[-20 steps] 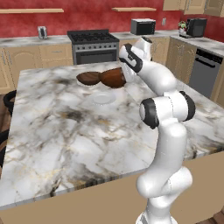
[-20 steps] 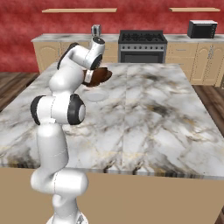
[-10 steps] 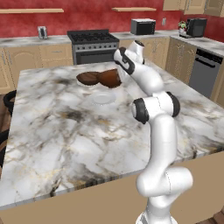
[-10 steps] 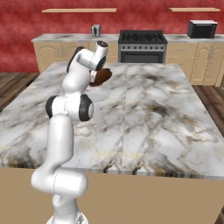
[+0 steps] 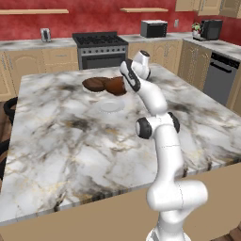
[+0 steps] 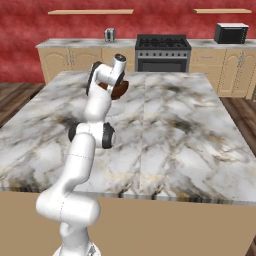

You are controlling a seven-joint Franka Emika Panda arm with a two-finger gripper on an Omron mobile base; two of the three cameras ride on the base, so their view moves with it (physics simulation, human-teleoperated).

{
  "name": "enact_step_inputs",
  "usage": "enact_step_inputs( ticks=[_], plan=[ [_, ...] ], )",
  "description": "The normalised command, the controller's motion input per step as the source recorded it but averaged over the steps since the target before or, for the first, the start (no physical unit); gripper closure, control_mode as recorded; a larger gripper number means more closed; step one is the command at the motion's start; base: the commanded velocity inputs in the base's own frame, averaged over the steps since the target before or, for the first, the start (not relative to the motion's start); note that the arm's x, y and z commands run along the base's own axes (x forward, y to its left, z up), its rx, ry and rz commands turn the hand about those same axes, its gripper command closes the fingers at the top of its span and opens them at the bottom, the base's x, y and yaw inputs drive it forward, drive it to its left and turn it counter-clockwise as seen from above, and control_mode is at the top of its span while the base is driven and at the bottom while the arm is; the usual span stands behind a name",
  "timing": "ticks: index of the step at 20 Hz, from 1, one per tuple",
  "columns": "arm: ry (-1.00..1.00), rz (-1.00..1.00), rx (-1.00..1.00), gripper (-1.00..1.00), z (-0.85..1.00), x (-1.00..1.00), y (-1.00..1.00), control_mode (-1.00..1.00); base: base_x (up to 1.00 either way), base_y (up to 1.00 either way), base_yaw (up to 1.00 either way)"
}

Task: Move the bowls from the cabinet to the plates on the dining table.

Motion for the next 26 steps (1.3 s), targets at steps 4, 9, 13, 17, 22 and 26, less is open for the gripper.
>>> enact_step_inputs(
  ticks=[4, 9, 13, 17, 22, 26],
  plan=[
    [0.12, 0.00, 0.00, 1.00, 0.01, 0.05, 0.05, -1.00, 0.00, 0.00, 0.00],
    [0.09, 0.00, 0.00, 1.00, 0.11, -0.08, 0.13, -1.00, 0.00, 0.00, 0.00],
    [0.01, 0.00, 0.00, 1.00, 0.11, -0.18, 0.14, -1.00, 0.00, 0.00, 0.00],
    [0.00, 0.00, 0.00, 1.00, 0.04, -0.03, 0.02, -1.00, 0.00, 0.00, 0.00],
    [0.00, 0.00, 0.00, 1.00, -0.08, -0.02, 0.01, -1.00, 0.00, 0.00, 0.00],
    [0.00, 0.00, 0.00, 1.00, -0.24, 0.00, 0.00, -1.00, 0.00, 0.00, 0.00]
  ],
)
